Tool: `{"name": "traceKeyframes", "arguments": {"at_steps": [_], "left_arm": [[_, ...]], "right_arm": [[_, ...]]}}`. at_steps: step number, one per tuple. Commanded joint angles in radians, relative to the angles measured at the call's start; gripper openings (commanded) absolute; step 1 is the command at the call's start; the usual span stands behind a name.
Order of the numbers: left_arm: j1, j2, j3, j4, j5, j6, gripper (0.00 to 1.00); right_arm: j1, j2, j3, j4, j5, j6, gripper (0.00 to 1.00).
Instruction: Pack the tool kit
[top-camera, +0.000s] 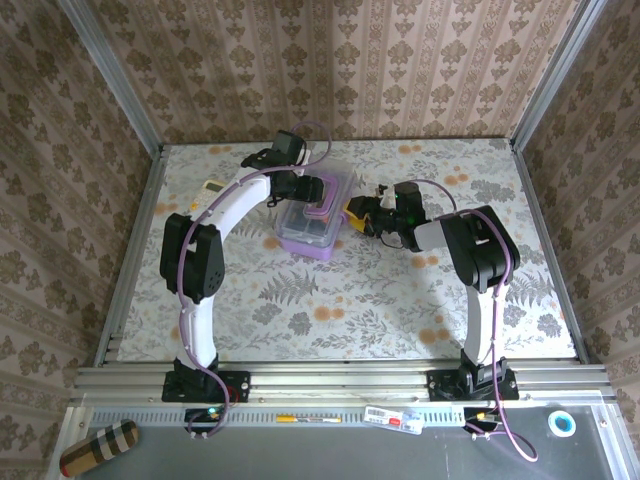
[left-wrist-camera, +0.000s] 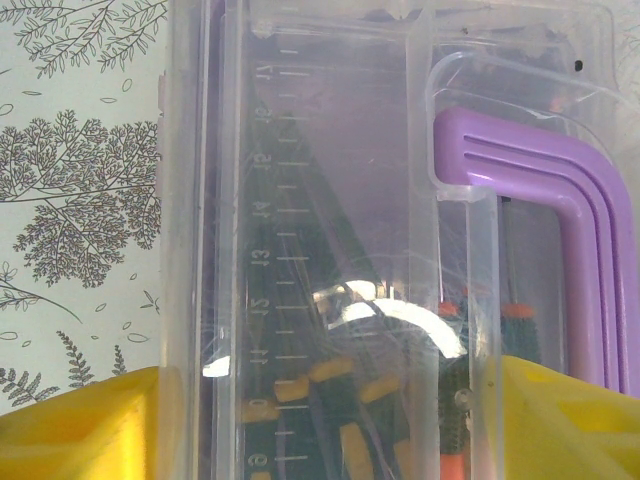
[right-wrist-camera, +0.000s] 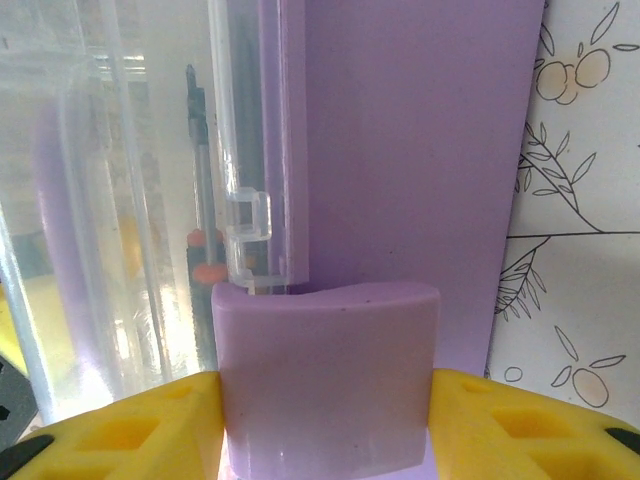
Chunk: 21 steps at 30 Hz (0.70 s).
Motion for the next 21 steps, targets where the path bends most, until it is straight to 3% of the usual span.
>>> {"name": "traceKeyframes", "arguments": {"at_steps": [1,21], "left_arm": [[-0.037,0.142,-0.091,-0.203,0.175,-0.023,0.59],[-0.037,0.145,-0.09,-0.204,0.171,-0.023,0.59]], "right_arm": [[0.027,0.035,-0.017,-0.161,0.065,-0.034,0.56],[-0.022,-0.034,-0.013,-0.213,0.049,-0.063,0.64]]}}
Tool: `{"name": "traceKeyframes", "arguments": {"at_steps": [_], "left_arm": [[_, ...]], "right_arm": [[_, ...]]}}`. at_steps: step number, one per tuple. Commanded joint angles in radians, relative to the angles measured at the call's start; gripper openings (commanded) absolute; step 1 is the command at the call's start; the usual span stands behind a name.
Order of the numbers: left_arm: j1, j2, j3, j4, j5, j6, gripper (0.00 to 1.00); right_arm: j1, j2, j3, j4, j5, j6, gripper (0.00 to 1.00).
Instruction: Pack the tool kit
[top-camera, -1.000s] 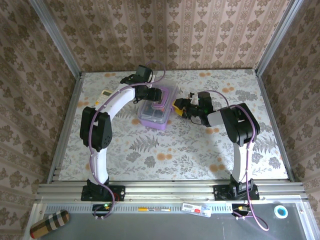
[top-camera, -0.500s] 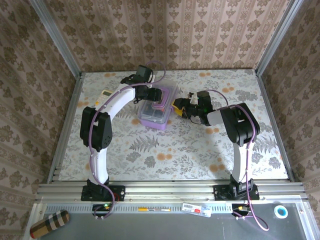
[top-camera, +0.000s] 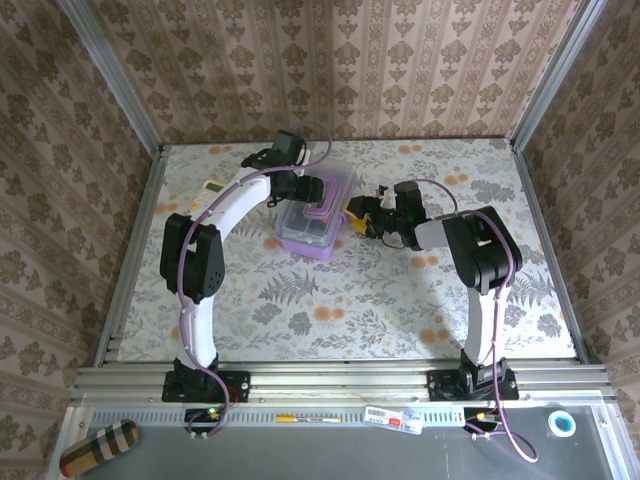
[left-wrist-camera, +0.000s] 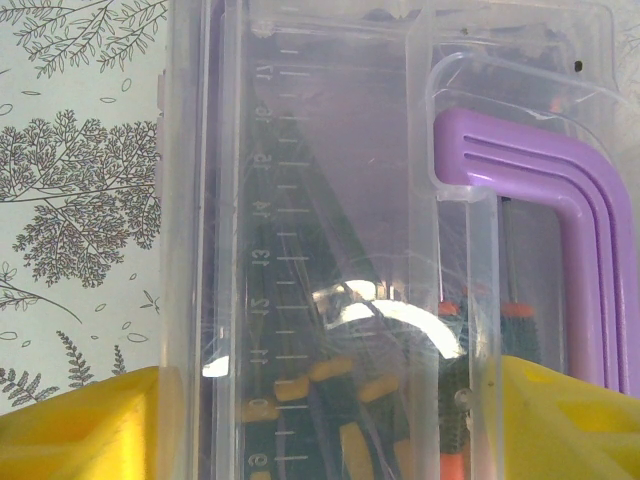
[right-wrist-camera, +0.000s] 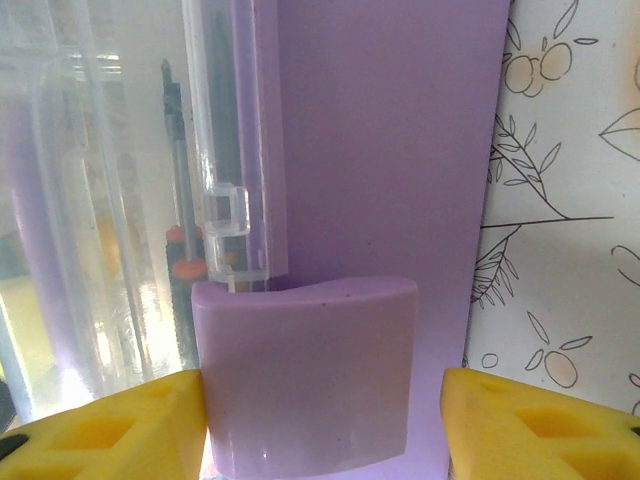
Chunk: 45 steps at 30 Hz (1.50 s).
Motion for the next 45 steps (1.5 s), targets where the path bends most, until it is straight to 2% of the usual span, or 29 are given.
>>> {"name": "traceKeyframes", "arguments": {"at_steps": [1,10,15,17,20,22,26,28,45], "left_arm": [[-0.036,0.144,-0.09,-0.202,0.172,-0.024,0.59],[-0.037,0.149,-0.09,-0.205,0.172,-0.025,0.59],[-0.036,0.15,-0.089,-0.204,0.17,-0.026,0.59],[-0.036,0.151,-0.089,-0.205,0.17,-0.026,0.59],[-0.037,0.151,-0.088,-0.206,0.173,-0.026,0.59],[-0.036,0.149,-0.087,-0.204,0.175,-0.026,0.59],[-0.036,0.149,-0.085,-0.205,0.177,-0.026,0.58],[-0.037,0.149,-0.086,-0.204,0.179,-0.027,0.58],[-0.068,0.155,-0.086,-0.201,0.196,-0.028,0.58]], "right_arm": [[-0.017,-0.014,-0.02,-0.132,0.028,-0.035,0.65],[-0.049,-0.063,-0.024,-0.164,-0.009,-0.069,0.7],[-0.056,-0.076,-0.012,-0.189,-0.011,-0.085,0.69],[-0.057,-0.085,-0.012,-0.23,0.017,-0.096,0.62],[-0.057,-0.079,-0.011,-0.26,0.03,-0.104,0.34],[-0.053,-0.065,-0.014,-0.244,0.021,-0.09,0.2],[-0.034,-0.043,-0.002,-0.197,0.004,-0.054,0.02],[-0.022,-0.035,0.015,-0.194,0.006,-0.048,0.0],[0.044,0.053,0.15,-0.214,0.022,-0.011,0.0]]}}
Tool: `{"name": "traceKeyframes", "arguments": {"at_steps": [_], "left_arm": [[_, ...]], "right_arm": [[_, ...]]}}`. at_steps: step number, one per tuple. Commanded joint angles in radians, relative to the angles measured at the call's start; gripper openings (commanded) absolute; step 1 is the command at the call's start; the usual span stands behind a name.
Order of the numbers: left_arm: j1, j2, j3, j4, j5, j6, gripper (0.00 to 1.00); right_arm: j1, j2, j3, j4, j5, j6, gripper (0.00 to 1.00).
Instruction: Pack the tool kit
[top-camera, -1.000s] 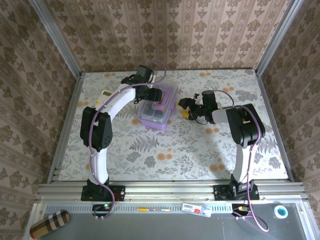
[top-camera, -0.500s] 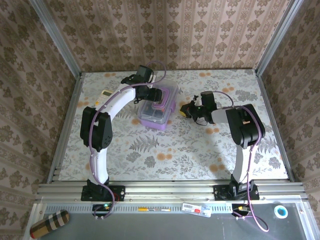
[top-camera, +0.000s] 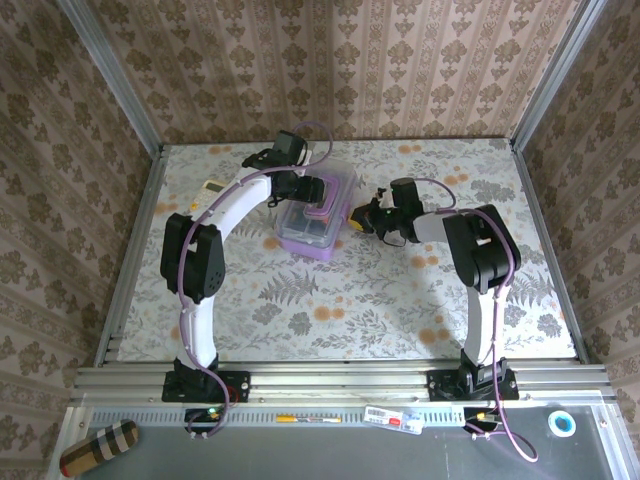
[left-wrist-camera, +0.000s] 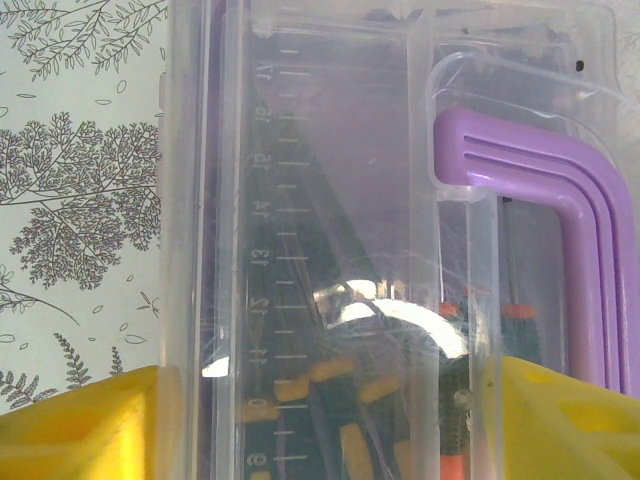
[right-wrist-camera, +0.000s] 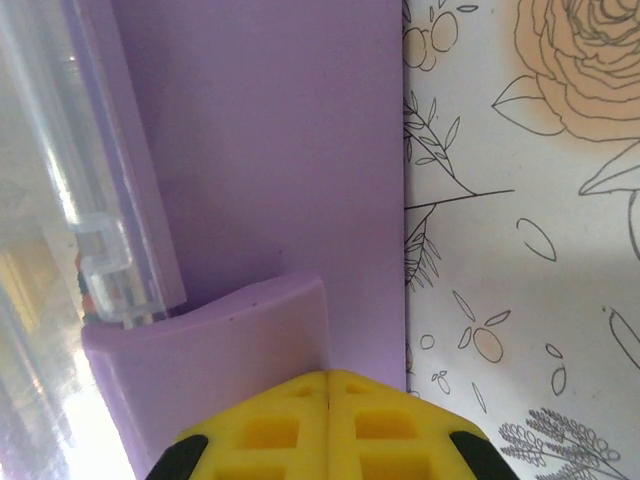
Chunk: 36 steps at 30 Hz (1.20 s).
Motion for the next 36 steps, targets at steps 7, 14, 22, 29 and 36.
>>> {"name": "traceKeyframes", "arguments": {"at_steps": [7,14,22,29,36], "left_arm": [[-0.085,0.165,-0.086,-0.198,0.206,-0.035,0.57],[-0.085,0.157,-0.086,-0.197,0.217,-0.045,0.57],[-0.079,0.122,-0.106,-0.141,0.346,-0.079,0.58],[-0.076,0.079,-0.138,-0.053,0.506,-0.151,0.64],[-0.076,0.031,-0.172,0.007,0.556,-0.193,0.74]], "right_arm": [[0.054,0.054,0.088,0.04,0.015,0.034,0.0],[0.04,0.022,0.056,0.002,0.03,0.001,0.01],[-0.048,-0.102,-0.056,-0.077,0.055,-0.066,0.04],[-0.128,-0.197,-0.13,-0.157,0.061,-0.14,0.12],[-0.182,-0.268,-0.139,-0.275,0.084,-0.216,0.15]]}}
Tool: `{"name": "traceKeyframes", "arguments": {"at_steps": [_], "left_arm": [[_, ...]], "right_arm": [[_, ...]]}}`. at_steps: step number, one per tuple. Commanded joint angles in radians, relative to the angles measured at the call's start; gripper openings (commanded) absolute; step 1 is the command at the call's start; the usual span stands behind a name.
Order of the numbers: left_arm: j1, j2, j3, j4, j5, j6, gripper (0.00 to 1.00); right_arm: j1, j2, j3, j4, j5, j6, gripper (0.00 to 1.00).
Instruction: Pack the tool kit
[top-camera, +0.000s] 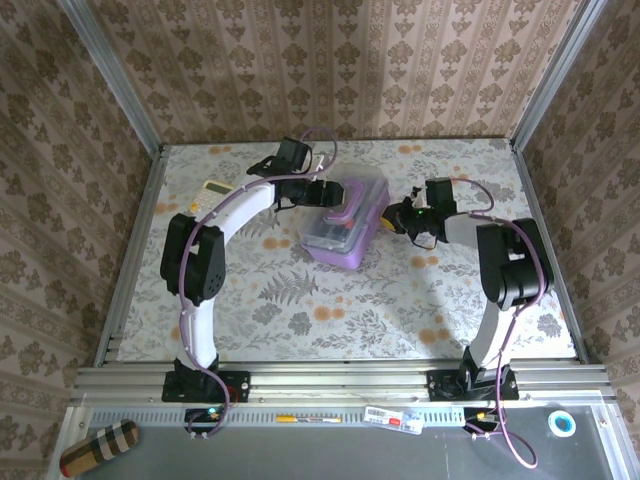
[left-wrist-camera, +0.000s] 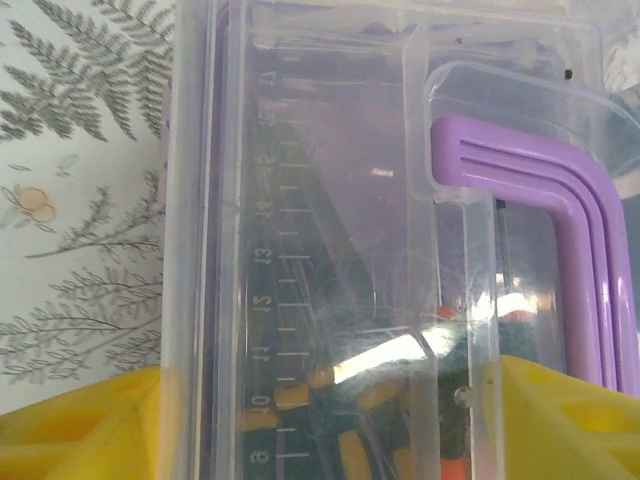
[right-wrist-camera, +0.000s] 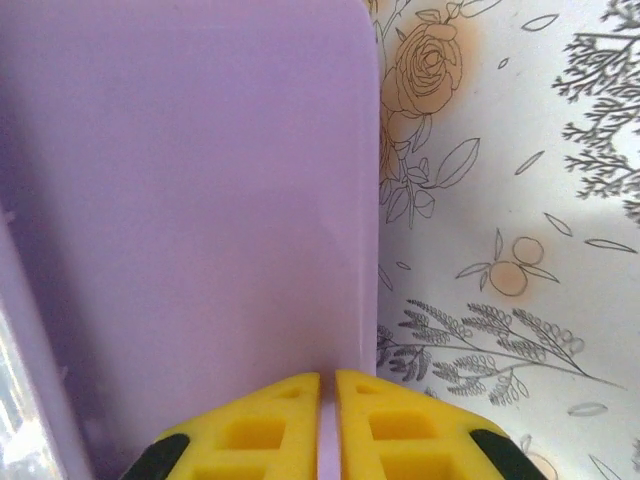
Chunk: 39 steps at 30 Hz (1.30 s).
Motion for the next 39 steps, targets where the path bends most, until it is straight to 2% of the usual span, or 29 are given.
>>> {"name": "traceKeyframes", "arguments": {"at_steps": [1,4,12,19,25,29,31,33,36,37,38,39], "left_arm": [[-0.052,0.052,-0.078,-0.167,0.197,-0.08,0.75],[-0.048,0.039,-0.076,-0.181,0.164,-0.072,0.8],[-0.024,0.01,-0.065,-0.216,0.109,-0.055,1.0],[-0.004,-0.015,-0.062,-0.221,0.096,-0.059,1.0],[0.043,-0.096,-0.07,-0.223,0.019,-0.049,1.0],[0.065,-0.161,-0.049,-0.262,-0.064,-0.011,1.0],[0.068,-0.2,-0.053,-0.271,-0.144,0.009,1.0],[0.068,-0.234,-0.065,-0.265,-0.184,0.026,1.0],[0.11,-0.272,-0.077,-0.256,-0.211,0.035,1.0],[0.116,-0.285,-0.081,-0.256,-0.238,0.036,1.0],[0.12,-0.295,-0.085,-0.257,-0.254,0.044,1.0],[0.127,-0.303,-0.084,-0.261,-0.275,0.054,1.0]], "right_arm": [[-0.015,-0.053,0.0,-0.1,0.043,-0.073,0.16],[-0.03,-0.085,-0.001,-0.151,0.06,-0.103,0.19],[-0.055,-0.105,-0.005,-0.236,0.093,-0.157,0.25],[-0.074,-0.113,0.003,-0.271,0.101,-0.177,0.26],[-0.086,-0.176,0.028,-0.332,0.119,-0.201,0.28],[-0.086,-0.246,0.03,-0.349,0.13,-0.211,0.36],[-0.086,-0.289,0.031,-0.366,0.136,-0.223,0.42],[-0.085,-0.327,0.036,-0.39,0.137,-0.245,0.52],[-0.083,-0.397,0.043,-0.431,0.157,-0.277,0.79],[-0.081,-0.422,0.048,-0.447,0.169,-0.287,0.86],[-0.08,-0.444,0.053,-0.459,0.179,-0.295,0.98],[-0.077,-0.472,0.058,-0.476,0.198,-0.292,1.0]]}}
